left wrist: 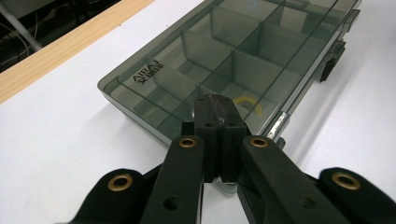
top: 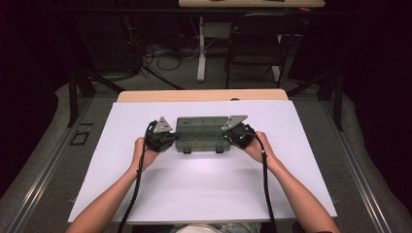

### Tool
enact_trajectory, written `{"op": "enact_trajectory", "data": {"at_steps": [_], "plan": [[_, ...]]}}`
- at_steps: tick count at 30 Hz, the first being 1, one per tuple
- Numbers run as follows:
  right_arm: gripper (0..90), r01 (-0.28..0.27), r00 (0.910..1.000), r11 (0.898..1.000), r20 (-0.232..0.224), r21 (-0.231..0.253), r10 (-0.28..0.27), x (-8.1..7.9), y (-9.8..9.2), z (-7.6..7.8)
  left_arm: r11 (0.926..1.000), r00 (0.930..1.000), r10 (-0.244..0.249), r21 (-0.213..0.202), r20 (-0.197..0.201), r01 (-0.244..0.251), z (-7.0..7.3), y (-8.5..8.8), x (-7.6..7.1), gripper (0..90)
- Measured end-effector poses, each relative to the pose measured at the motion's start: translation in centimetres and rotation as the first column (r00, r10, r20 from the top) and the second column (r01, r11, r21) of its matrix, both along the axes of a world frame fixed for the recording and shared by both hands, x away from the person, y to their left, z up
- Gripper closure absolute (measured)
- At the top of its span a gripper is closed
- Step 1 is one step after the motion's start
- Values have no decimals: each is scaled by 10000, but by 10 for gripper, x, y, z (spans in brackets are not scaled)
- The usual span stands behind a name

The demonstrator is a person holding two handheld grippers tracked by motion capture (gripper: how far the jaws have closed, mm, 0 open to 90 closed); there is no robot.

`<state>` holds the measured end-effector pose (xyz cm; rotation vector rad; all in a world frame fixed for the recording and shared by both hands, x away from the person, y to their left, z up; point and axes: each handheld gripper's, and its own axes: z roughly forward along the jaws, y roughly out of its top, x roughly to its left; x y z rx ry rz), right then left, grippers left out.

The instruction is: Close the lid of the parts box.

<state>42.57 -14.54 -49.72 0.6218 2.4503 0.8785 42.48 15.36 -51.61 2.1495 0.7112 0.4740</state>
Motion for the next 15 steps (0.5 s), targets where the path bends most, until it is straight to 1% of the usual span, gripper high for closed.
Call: {"op": "enact_trajectory", "data": {"at_steps": [2, 4, 5, 6, 9, 10, 12, 15], "plan": [[900, 20, 9999, 9999, -104, -118, -22, 0, 1, -2, 10000, 10000, 29, 40, -27, -29, -1, 0, 0, 895], [900, 2, 10000, 9999, -79, -105, -3, 0, 1, -4, 10000, 10000, 32, 85, -63, -32, -3, 0, 0, 895], [900, 24, 9999, 10000, -112, -82, -24, 0, 1, -4, 10000, 9999, 30, 13, -99, -30, -4, 0, 0, 895], [900, 40, 9999, 9999, -129, -93, -41, 0, 1, -5, 10000, 10000, 17, 75, -92, -16, -4, 0, 1, 895], [900, -1, 9999, 9997, -162, -240, -3, 1, 2, -7, 9999, 9999, 23, 123, -134, -22, -5, -1, 1, 894], [900, -6, 9999, 9998, -164, -185, 3, 1, 2, -8, 9999, 9999, 4, 141, -124, -2, -6, 0, 1, 894], [900, 39, 9997, 9997, -224, -238, -44, 1, 2, -8, 9999, 9999, 11, 147, -140, -9, -6, -1, 1, 894], [900, 3, 9998, 9997, -197, -237, -8, 2, 2, -10, 9998, 9998, -2, 220, -186, 6, -8, -2, 1, 895]]}}
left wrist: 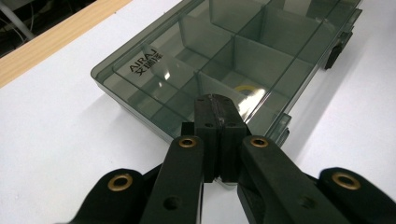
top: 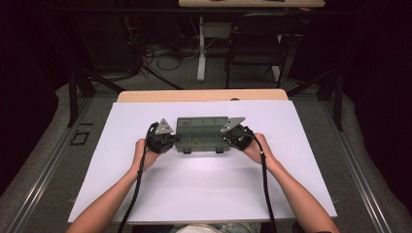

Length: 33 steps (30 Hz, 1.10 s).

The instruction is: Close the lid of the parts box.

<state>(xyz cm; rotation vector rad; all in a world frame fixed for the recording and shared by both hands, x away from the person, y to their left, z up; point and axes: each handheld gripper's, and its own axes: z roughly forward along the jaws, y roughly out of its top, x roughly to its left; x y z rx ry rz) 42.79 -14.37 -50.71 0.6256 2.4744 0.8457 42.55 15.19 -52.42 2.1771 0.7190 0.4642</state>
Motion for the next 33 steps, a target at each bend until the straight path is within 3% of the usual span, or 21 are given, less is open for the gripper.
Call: {"op": "enact_trajectory", "data": {"at_steps": [9, 19, 33], "plan": [[900, 77, 9999, 9999, -102, -86, -78, 0, 0, -5, 9999, 10000, -85, 82, -28, 85, -1, -1, 0, 893], [900, 222, 9997, 9986, -101, 474, -217, -1, -5, -8, 9995, 9999, -74, 297, 93, 72, -1, -3, -3, 893], [900, 289, 9996, 9984, -29, 491, -288, -1, -4, -9, 9988, 9999, -54, 483, 104, 49, 0, -6, -5, 863]]}}
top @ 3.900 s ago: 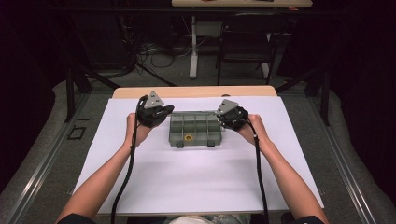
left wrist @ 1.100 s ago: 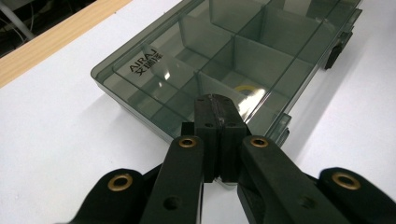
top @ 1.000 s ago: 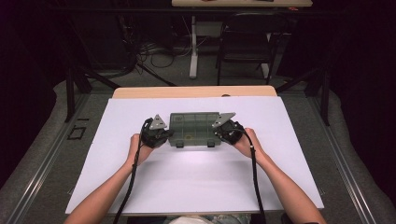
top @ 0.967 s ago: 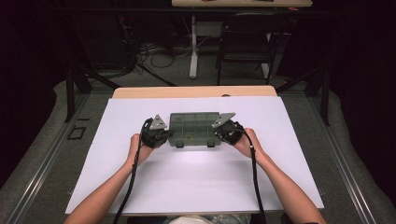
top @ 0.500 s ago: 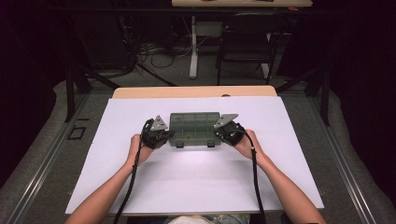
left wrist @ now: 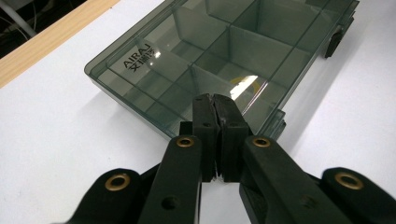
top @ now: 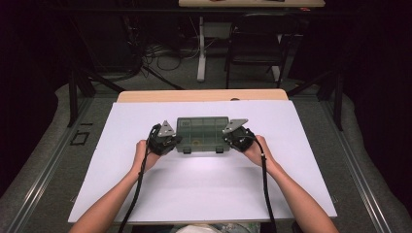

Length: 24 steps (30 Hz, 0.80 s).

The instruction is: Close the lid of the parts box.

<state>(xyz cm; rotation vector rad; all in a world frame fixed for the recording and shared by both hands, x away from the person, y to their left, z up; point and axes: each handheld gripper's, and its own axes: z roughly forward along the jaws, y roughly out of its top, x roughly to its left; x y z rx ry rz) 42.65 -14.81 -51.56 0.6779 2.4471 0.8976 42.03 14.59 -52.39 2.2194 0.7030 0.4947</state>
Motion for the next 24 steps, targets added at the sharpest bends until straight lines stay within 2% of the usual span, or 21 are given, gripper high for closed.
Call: {"op": "enact_trajectory", "data": {"at_steps": [3, 4, 6, 8, 10, 14, 17, 19, 24], "plan": [[900, 151, 9999, 9999, 1, 4, -151, 0, 0, 0, 9999, 9999, 100, 84, 65, -100, 2, 0, 0, 787], [864, 222, 9997, 9997, 40, 48, -222, 0, 0, 1, 10000, 10000, 46, 26, -7, -46, 3, 0, 1, 717], [785, 230, 9997, 9996, -48, 142, -229, 1, -1, 3, 9999, 10000, 66, 110, 22, -66, 5, 1, 0, 633], [651, 378, 9993, 9989, 26, 280, -379, 0, -1, 5, 9999, 9999, 105, 126, -54, -105, 7, 1, -1, 501], [493, 484, 9988, 9982, -80, 361, -482, -2, -1, 8, 9998, 9998, 206, -2, -12, -206, 9, 4, -3, 421], [236, 425, 9988, 9976, -264, 551, -411, -6, -3, 14, 9998, 9998, 193, -37, 13, -193, 17, 9, -9, 321], [150, 383, 9989, 9968, -296, 700, -363, -10, -4, 18, 9998, 9998, 182, -124, -13, -182, 20, 13, -14, 241], [136, 343, 9992, 9964, -241, 776, -325, -13, -5, 20, 9998, 9999, 125, -146, 7, -125, 22, 15, -17, 185], [76, 321, 9992, 9953, -255, 911, -299, -22, -8, 26, 9993, 9997, 189, -340, 141, -184, 28, 23, -29, 126]]}}
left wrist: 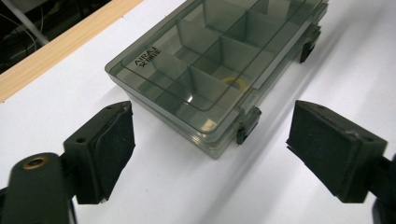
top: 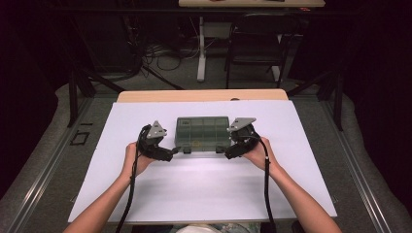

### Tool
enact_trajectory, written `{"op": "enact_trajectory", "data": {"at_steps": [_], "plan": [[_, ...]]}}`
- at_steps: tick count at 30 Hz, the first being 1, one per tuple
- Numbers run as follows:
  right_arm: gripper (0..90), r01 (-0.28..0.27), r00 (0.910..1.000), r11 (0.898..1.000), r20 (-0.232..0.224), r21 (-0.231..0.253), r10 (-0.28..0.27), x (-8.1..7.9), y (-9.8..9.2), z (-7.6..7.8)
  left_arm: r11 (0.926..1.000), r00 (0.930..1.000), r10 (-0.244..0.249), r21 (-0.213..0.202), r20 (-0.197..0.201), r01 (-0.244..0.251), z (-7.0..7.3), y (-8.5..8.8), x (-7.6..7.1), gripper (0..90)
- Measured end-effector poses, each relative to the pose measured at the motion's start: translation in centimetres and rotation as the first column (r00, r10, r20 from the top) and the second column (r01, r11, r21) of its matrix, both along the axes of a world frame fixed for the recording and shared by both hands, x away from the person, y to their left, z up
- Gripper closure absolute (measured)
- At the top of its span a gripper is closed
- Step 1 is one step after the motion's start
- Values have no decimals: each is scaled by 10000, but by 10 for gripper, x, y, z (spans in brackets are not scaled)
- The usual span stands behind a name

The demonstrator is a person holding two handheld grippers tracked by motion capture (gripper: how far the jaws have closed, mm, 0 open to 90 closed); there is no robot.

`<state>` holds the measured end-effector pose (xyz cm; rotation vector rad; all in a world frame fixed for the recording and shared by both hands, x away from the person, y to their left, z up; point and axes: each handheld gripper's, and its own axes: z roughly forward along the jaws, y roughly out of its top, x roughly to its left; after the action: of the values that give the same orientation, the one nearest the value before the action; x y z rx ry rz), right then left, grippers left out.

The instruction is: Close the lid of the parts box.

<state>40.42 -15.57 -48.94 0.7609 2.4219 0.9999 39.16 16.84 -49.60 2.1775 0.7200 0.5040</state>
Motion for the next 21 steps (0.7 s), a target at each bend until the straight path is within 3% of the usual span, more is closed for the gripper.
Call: {"op": "enact_trajectory", "data": {"at_steps": [11, 21], "plan": [[9, 13, 10000, 9998, 49, 206, -14, -21, -14, 6, 9999, 9999, 4, -157, 115, -2, 4, 16, -31, 51], [0, 163, 9998, 9997, 114, 185, -165, -41, -31, 4, 9992, 9996, 256, -318, 97, -253, -5, 33, -53, 25]]}}
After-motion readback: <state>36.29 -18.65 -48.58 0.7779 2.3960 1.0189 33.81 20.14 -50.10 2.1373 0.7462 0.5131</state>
